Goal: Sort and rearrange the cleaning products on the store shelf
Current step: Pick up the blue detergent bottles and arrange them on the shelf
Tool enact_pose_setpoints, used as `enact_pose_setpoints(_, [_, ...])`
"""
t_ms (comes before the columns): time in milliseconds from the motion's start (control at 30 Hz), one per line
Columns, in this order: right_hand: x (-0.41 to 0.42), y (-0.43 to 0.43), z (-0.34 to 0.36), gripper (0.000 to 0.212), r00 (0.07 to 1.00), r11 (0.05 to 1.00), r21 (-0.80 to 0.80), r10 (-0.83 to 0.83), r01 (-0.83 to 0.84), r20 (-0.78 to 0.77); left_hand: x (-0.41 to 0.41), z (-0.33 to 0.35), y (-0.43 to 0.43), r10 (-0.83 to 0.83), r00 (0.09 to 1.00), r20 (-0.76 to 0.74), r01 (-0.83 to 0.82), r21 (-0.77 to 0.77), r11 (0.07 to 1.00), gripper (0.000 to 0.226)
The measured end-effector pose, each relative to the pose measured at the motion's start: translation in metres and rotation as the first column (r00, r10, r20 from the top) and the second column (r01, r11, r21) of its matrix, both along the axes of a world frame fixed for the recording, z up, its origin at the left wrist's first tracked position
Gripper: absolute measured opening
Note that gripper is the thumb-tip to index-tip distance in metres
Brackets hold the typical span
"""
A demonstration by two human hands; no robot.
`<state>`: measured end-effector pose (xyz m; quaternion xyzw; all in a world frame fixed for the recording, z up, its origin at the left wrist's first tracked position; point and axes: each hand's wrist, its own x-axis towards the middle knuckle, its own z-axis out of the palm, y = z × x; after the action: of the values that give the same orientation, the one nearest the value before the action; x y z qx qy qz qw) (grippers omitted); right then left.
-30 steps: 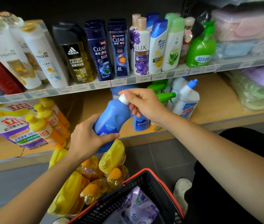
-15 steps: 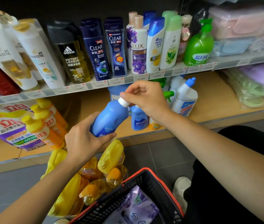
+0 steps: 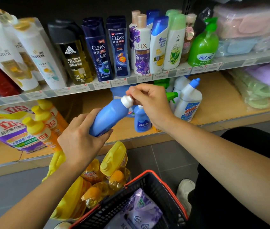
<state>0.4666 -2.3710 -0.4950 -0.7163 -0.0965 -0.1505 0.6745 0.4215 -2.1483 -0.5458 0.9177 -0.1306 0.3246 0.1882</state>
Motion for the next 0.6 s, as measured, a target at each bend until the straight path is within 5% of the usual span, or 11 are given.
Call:
enact_pose_setpoints(133, [0.000, 0.001, 0.000, 0.009, 0.997, 0.997, 0.033, 0.077, -0.076, -0.029, 0.001, 0.006, -0.001, -0.011, 0.997, -0.075, 0.007, -0.065, 0.998, 0.065])
enact_pose_setpoints(233, [0.000, 0.003, -0.005, 0.019, 0.983, 0.988, 0.045, 0.152, -0.148, -0.101, 0.004, 0.009, -0.003, -0.091, 0.955, -0.281, 0.002, -0.304, 0.953, 0.070])
enact_pose_setpoints(300, [-0.001, 0.005, -0.010, 0.032, 0.960, 0.980, -0.028, 0.187, -0.197, -0.208, 0.008, 0.010, -0.002, -0.247, 0.886, -0.392, -0.016, -0.559, 0.829, 0.070])
enact_pose_setpoints(400, [-0.006, 0.008, -0.025, 0.054, 0.860, 0.908, -0.141, 0.310, -0.394, -0.405, 0.010, 0.010, 0.000, -0.461, 0.812, -0.359, -0.033, -0.816, 0.577, 0.059])
enact_pose_setpoints(500, [-0.017, 0.015, -0.045, 0.058, 0.740, 0.792, -0.167, 0.441, -0.587, -0.507, 0.013, 0.012, 0.001, -0.574, 0.778, -0.256, -0.020, -0.923, 0.385, 0.044])
enact_pose_setpoints(600, [-0.024, 0.026, -0.059, 0.062, 0.736, 0.803, -0.114, 0.467, -0.585, -0.491, 0.017, 0.014, 0.005, -0.627, 0.750, -0.211, -0.039, -0.960, 0.276, 0.042])
